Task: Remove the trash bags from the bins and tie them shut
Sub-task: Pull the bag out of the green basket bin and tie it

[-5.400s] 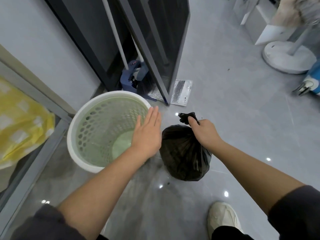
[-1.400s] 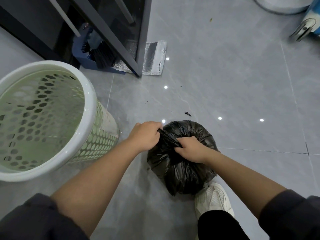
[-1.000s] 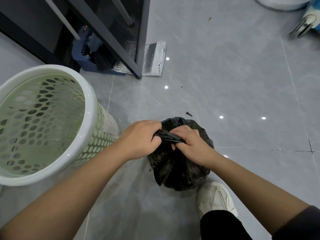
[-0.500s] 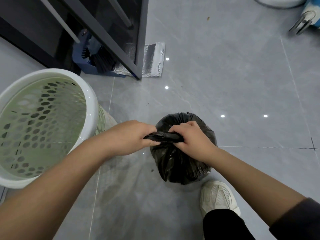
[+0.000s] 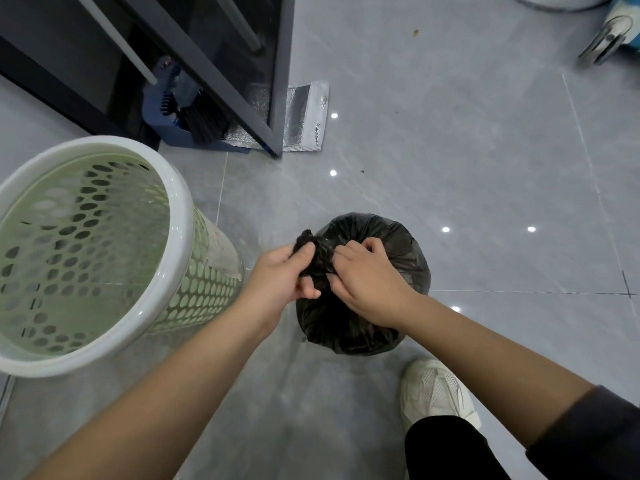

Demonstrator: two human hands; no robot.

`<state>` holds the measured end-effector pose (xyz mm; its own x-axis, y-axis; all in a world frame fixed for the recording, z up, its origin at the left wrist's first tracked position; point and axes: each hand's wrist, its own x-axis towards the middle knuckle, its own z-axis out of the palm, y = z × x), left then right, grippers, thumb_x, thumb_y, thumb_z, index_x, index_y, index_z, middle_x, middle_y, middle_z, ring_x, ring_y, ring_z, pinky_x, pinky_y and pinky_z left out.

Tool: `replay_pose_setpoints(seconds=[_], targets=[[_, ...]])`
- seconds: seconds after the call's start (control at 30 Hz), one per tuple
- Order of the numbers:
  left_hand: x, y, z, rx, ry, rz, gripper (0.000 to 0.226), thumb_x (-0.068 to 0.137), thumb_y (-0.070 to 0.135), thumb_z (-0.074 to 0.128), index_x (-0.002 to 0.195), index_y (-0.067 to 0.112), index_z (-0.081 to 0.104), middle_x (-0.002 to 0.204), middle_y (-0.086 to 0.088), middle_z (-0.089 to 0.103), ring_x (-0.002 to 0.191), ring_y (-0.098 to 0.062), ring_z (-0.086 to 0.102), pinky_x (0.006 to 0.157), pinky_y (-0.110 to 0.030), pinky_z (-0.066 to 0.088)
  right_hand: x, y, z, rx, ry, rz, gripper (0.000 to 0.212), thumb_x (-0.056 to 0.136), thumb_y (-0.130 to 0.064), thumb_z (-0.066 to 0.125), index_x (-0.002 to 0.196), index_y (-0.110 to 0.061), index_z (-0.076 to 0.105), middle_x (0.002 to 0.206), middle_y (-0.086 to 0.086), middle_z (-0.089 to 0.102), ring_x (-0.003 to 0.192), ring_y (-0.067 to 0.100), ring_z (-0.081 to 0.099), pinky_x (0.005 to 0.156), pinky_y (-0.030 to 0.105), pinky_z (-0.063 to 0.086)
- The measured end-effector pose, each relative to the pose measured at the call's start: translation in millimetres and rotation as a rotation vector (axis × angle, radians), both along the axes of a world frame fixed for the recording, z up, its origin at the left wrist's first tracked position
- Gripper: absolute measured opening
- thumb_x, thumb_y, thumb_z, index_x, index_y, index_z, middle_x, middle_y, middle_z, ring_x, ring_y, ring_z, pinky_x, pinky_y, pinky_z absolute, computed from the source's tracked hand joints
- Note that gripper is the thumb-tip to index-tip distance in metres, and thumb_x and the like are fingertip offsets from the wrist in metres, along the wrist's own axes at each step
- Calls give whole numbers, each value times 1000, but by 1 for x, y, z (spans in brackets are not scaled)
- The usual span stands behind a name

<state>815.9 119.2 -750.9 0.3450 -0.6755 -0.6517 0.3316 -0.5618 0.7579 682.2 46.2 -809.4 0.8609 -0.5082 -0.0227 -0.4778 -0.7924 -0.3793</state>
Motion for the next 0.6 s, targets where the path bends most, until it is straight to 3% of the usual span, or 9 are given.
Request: replay_pose_setpoints(seconds=[0.13, 0.23, 0.43, 0.6], targets=[[5, 1, -21, 31, -716, -500, 30, 95, 18, 51, 69, 3, 53, 59, -14, 54, 54, -25, 57, 62, -37, 49, 0, 0, -4, -27, 15, 10, 32, 90, -34, 25, 66, -17, 39, 73, -2, 42, 75, 21, 47, 82, 43, 37], [7, -2, -21, -30, -1053, -766, 28, 95, 19, 49, 70, 6, 49, 71, -10, 53, 70, -29, 53, 66, -39, 42, 1, 3, -7, -45, 2, -21, 35, 90, -37, 30, 70, -16, 50, 74, -1, 50, 76, 21, 50, 79, 42, 38], [13, -10, -9, 86, -1194, -914, 39, 99, 39, 34, 69, 16, 43, 78, -7, 55, 77, -28, 55, 63, -32, 34, 11, 4, 1, -60, -71, -83, 37, 87, -40, 35, 77, -15, 60, 74, -4, 55, 75, 19, 53, 74, 41, 39], [28, -9, 3, 51, -997, -1020, 24, 94, 43, 41, 89, 24, 55, 77, 4, 61, 73, -17, 57, 67, -36, 48, 7, 2, 5, -8, -81, -77, 27, 87, -41, 46, 91, -21, 65, 80, -7, 60, 78, 17, 54, 76, 38, 36]])
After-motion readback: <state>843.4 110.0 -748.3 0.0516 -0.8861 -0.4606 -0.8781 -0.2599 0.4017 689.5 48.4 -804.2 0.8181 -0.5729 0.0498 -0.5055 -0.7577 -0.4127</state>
